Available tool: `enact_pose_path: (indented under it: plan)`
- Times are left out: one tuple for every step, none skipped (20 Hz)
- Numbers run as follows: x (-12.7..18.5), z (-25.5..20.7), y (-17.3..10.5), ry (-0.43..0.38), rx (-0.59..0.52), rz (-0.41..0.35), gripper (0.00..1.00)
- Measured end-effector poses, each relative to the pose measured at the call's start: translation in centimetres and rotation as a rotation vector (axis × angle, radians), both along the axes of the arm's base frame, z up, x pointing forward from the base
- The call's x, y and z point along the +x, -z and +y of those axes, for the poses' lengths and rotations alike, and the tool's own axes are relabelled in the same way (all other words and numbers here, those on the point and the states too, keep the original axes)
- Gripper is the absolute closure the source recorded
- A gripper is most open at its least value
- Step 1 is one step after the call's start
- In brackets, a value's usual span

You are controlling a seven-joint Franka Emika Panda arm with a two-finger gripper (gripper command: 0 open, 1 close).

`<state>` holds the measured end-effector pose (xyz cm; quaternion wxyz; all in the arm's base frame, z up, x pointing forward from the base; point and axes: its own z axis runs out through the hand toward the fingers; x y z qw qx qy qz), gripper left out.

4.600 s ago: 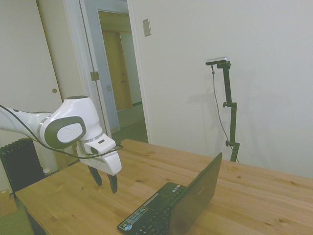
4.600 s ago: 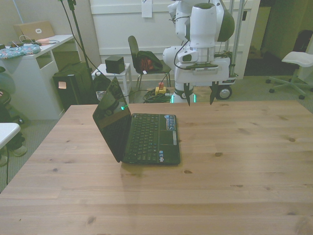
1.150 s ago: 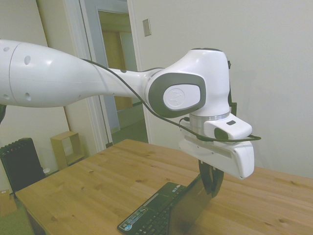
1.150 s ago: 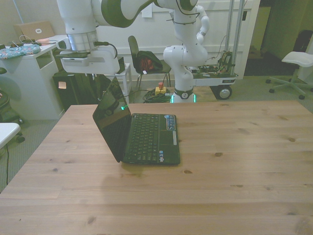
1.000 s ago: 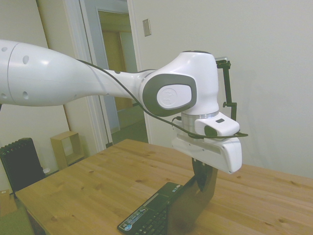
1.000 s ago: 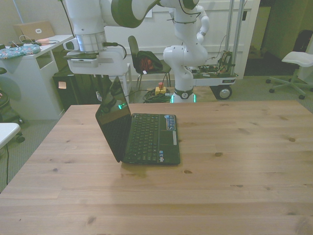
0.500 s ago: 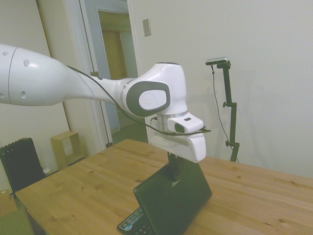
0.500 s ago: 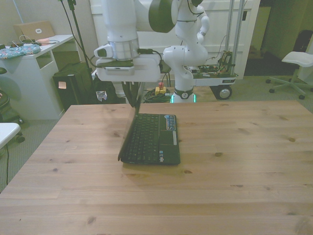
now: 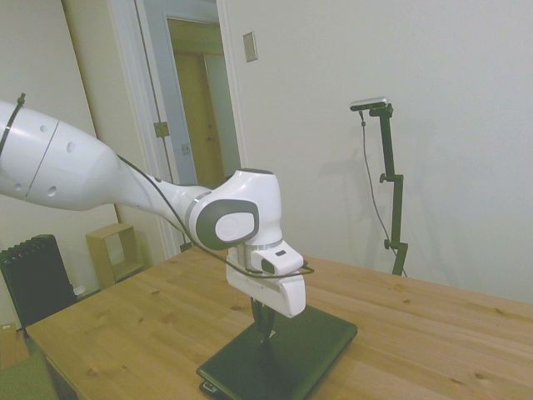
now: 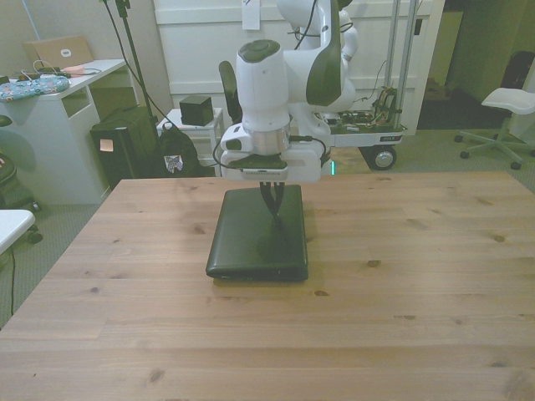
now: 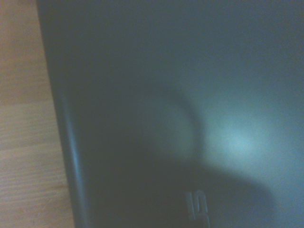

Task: Close the laptop

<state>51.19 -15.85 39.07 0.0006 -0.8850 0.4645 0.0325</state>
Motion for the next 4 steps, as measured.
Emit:
enact_pose_path:
  plan:
    - [0.0, 0.3, 0.1, -0.003, 0.000, -0.001, 1.00]
    - [0.2, 0.6, -0.4, -0.006, -0.002, -0.011, 1.00]
    - [0.4, 0.9, -1.3, -0.010, -0.006, -0.028, 1.00]
    - [0.6, 1.4, -2.7, -0.017, -0.010, -0.050, 1.00]
